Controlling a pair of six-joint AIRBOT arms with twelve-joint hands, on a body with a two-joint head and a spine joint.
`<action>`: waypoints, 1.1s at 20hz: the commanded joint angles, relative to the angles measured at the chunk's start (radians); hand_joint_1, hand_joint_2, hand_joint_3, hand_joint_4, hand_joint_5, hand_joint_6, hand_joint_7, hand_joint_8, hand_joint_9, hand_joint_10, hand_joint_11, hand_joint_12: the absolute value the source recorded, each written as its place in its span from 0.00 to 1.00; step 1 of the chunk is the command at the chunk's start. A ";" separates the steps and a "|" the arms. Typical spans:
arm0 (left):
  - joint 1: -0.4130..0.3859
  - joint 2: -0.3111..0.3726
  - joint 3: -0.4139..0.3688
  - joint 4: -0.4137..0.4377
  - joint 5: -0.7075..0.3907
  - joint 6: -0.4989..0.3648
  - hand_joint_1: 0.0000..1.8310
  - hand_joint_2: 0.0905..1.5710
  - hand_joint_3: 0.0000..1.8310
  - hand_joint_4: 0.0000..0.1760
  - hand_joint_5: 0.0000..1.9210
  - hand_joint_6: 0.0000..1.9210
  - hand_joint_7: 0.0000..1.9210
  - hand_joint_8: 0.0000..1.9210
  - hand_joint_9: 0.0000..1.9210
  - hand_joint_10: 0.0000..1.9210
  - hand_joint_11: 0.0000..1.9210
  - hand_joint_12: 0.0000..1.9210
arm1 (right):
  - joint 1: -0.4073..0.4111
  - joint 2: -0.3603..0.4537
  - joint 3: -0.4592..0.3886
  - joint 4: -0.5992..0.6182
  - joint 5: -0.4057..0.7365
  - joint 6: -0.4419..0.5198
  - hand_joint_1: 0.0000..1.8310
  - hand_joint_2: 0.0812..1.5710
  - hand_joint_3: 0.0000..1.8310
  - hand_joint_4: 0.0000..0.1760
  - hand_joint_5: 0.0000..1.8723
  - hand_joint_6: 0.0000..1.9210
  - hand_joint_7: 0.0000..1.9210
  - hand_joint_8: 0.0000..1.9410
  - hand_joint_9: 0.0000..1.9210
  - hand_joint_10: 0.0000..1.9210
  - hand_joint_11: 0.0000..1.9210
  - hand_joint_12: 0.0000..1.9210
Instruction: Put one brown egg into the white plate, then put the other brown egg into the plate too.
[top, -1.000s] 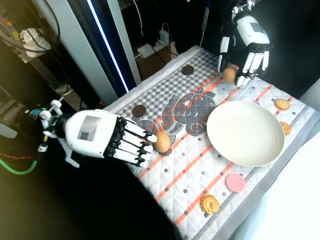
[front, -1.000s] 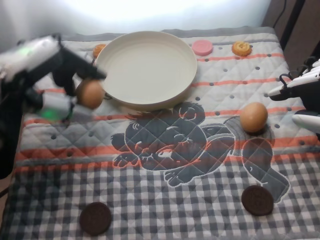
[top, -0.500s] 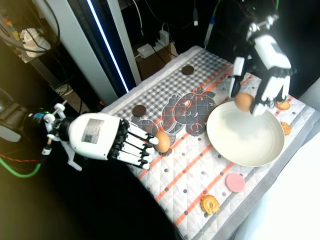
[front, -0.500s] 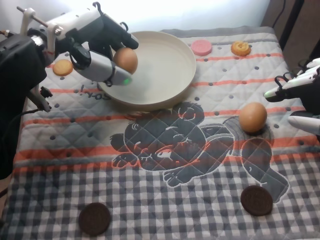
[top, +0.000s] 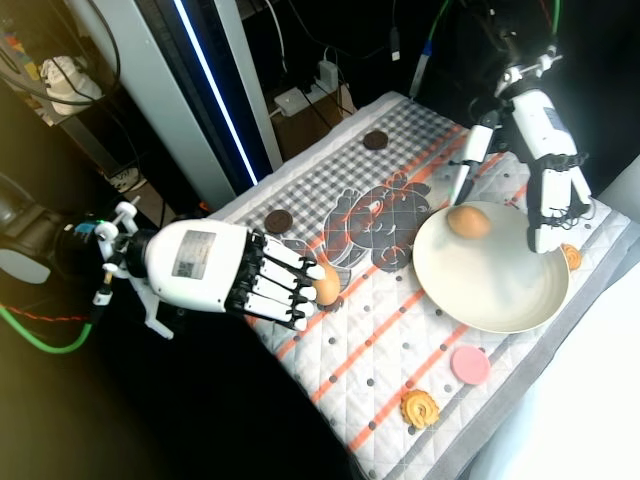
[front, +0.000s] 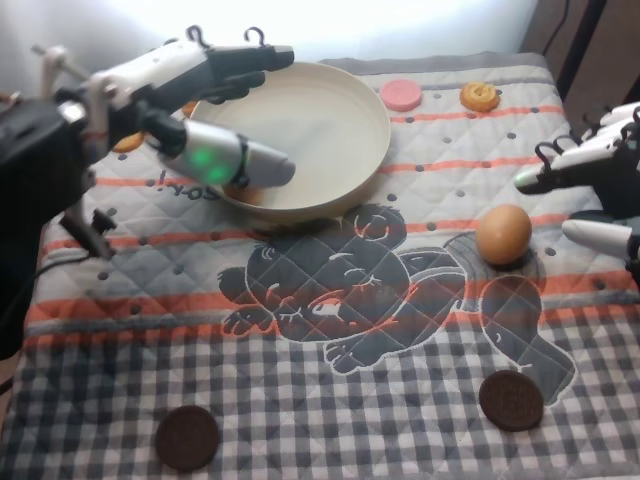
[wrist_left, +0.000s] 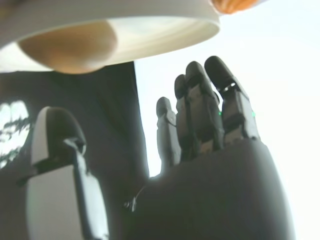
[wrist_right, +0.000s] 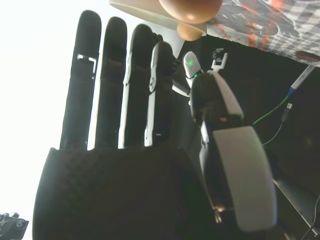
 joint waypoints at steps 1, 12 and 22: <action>0.003 0.036 -0.009 0.027 -0.184 -0.058 0.43 0.49 0.00 1.00 0.05 0.00 0.04 0.00 0.05 0.00 0.00 0.21 | 0.021 -0.001 0.006 0.024 0.117 0.003 0.22 0.85 0.00 0.13 0.36 0.00 0.42 0.00 0.41 0.00 0.30 0.23; 0.282 0.349 -0.388 0.147 -0.543 -0.122 0.40 0.51 0.01 1.00 0.00 0.00 0.00 0.00 0.00 0.00 0.00 0.00 | 0.092 -0.090 0.088 -0.040 -0.089 0.003 0.46 0.62 0.00 0.23 0.25 0.00 0.31 0.00 0.42 0.01 0.32 0.44; 0.352 0.346 -0.404 0.092 -0.540 -0.127 0.45 0.52 0.00 1.00 0.03 0.01 0.01 0.00 0.00 0.00 0.00 0.00 | 0.158 -0.159 0.142 -0.121 -0.206 0.003 0.55 0.61 0.00 0.21 0.30 0.00 0.36 0.00 0.44 0.00 0.31 0.52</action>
